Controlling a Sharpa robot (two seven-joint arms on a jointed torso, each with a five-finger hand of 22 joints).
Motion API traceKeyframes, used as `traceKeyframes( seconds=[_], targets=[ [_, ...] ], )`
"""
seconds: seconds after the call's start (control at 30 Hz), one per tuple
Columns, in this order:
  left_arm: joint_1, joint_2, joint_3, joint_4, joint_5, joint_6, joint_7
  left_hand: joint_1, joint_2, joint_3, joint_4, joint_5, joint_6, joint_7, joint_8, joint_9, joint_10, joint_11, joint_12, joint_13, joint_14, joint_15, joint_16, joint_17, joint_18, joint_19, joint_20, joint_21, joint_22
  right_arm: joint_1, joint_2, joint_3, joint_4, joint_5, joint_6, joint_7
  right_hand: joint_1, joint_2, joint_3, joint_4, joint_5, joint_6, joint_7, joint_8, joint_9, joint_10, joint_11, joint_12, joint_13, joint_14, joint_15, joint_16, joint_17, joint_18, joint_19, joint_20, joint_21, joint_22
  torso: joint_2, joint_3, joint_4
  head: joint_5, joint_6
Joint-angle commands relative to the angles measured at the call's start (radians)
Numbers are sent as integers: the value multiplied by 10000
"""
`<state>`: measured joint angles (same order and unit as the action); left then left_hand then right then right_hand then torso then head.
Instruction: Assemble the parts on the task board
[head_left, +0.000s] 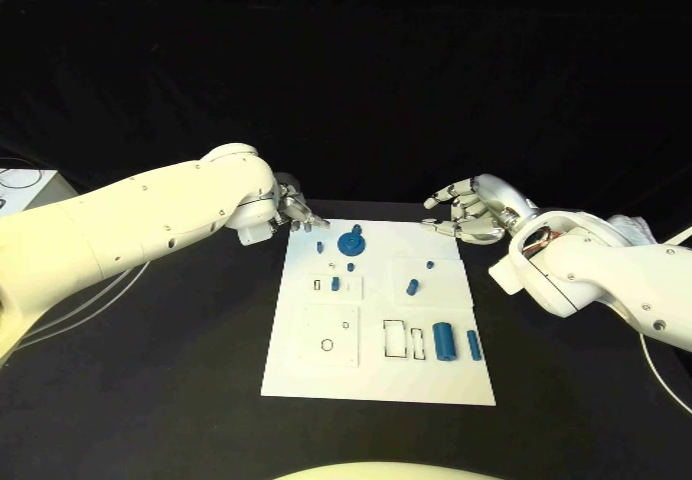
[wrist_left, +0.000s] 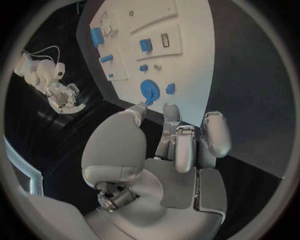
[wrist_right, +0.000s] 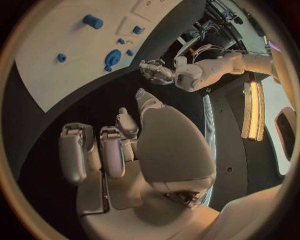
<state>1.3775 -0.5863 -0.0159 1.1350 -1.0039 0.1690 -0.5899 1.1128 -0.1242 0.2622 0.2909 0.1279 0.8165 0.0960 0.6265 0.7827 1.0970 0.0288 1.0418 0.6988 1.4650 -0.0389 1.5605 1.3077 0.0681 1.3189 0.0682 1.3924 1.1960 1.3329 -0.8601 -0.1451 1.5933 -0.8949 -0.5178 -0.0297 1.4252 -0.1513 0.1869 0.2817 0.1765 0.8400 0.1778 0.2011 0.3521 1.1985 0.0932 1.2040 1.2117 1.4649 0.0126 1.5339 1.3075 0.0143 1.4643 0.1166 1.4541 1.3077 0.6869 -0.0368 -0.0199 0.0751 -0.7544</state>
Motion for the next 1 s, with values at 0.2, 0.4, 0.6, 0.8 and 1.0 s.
traceKeyframes(
  seconds=[0.2,0.4,0.6,0.8,1.0],
  targets=[
    [41,673,-125,-884,-184,839,134,79,-7,38,14,28,-83,57,-70,-46,-166,13,-90,-140,954,104,-21,2404,166,-69,75,-73,-74,-5,24,5,27,74,-69,270,-22,57,78,10,74,-53,0,51,-22,-98,-3,-66,-44,839,30,-63,1968,181,449,16,-98,1737,74,-36,-27,29,3],
    [36,1046,-188,-1513,-218,1056,146,97,29,53,11,32,-112,76,-98,-78,-212,31,-99,-161,943,121,-31,2385,165,-70,90,-74,-68,-5,25,6,37,75,-74,275,-24,53,82,10,85,-58,1,53,-24,-100,-3,-73,-52,838,29,-65,1966,183,444,15,-108,1731,120,-37,-53,52,30],
    [36,1282,-207,-2034,-215,1097,254,105,49,61,10,32,-123,85,-110,-93,-221,38,-90,-153,938,129,-36,2376,164,-68,97,-73,-63,-4,31,6,49,75,-80,277,-24,53,82,10,85,-58,1,53,-24,-100,-3,-73,-52,838,29,-65,1966,183,444,15,-108,1731,153,-39,-77,96,57],
    [34,1412,-246,-2225,-139,1191,327,105,52,62,11,32,-124,87,-112,-96,-218,40,-84,-144,935,130,-40,2370,164,-69,98,-73,-64,-3,43,6,65,79,-165,344,-18,54,113,9,135,-59,-2,68,-28,-70,-9,-65,-57,845,25,-55,1984,171,469,10,-64,1763,143,-44,-65,65,35],
    [16,1543,-362,-2470,-43,1396,350,97,62,61,17,25,-129,93,-119,-105,-245,46,-101,-177,925,136,-51,2350,166,-77,103,-79,-73,-3,57,6,66,86,-182,367,-15,56,126,8,154,-56,-4,75,-29,-61,-11,-64,-61,846,23,-55,1985,172,467,8,-70,1759,128,-39,-53,66,0]
  ],
)
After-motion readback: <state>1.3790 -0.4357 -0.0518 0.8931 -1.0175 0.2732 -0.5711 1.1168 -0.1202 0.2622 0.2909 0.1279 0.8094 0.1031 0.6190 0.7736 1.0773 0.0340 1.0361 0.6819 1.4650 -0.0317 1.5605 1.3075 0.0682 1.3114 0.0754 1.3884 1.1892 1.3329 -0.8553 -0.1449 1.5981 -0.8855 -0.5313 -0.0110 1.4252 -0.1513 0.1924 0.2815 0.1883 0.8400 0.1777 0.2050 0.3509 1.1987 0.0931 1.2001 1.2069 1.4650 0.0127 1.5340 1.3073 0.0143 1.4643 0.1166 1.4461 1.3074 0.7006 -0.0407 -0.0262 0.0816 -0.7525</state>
